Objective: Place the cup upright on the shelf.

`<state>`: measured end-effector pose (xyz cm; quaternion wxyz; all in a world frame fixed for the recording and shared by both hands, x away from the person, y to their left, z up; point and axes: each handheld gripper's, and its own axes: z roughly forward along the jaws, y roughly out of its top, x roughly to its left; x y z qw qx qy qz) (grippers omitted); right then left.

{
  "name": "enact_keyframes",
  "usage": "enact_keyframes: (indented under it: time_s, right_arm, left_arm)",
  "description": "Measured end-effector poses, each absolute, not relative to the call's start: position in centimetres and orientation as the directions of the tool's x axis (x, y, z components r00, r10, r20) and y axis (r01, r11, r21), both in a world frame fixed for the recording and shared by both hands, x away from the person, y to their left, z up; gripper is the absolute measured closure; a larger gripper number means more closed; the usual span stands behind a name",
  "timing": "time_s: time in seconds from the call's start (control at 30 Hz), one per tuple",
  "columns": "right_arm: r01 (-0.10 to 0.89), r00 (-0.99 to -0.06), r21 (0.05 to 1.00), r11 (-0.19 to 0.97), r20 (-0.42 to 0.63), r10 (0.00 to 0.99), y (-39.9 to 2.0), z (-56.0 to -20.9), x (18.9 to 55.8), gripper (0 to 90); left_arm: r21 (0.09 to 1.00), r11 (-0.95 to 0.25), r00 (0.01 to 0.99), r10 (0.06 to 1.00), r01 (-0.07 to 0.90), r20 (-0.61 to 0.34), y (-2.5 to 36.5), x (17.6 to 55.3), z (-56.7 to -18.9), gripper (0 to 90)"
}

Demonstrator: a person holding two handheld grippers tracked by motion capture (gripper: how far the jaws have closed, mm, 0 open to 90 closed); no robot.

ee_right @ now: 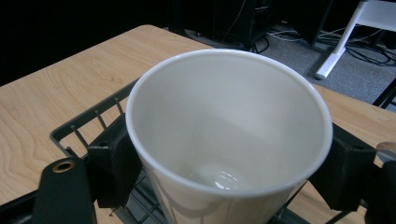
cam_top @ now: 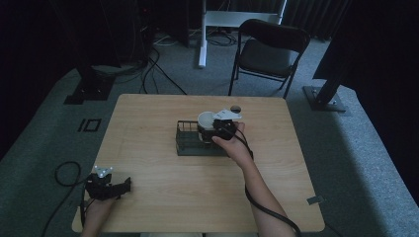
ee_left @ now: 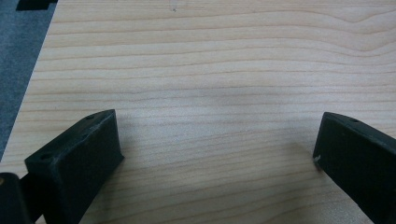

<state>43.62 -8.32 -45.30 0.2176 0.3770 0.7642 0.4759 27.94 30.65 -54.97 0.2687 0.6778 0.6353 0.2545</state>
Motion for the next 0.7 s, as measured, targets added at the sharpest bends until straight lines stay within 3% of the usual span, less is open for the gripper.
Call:
enact_keyframes:
  time_s: [0.7]
  right_arm:
    - [0.381,-0.621,0.883,0.273,0.025,0.784,-8.1,-46.5,43.7,20.6]
  left_arm:
    - [0.687,-0.049,0.063,0.998,0.725,0.004,30.6,27.9,-55.0,1.0]
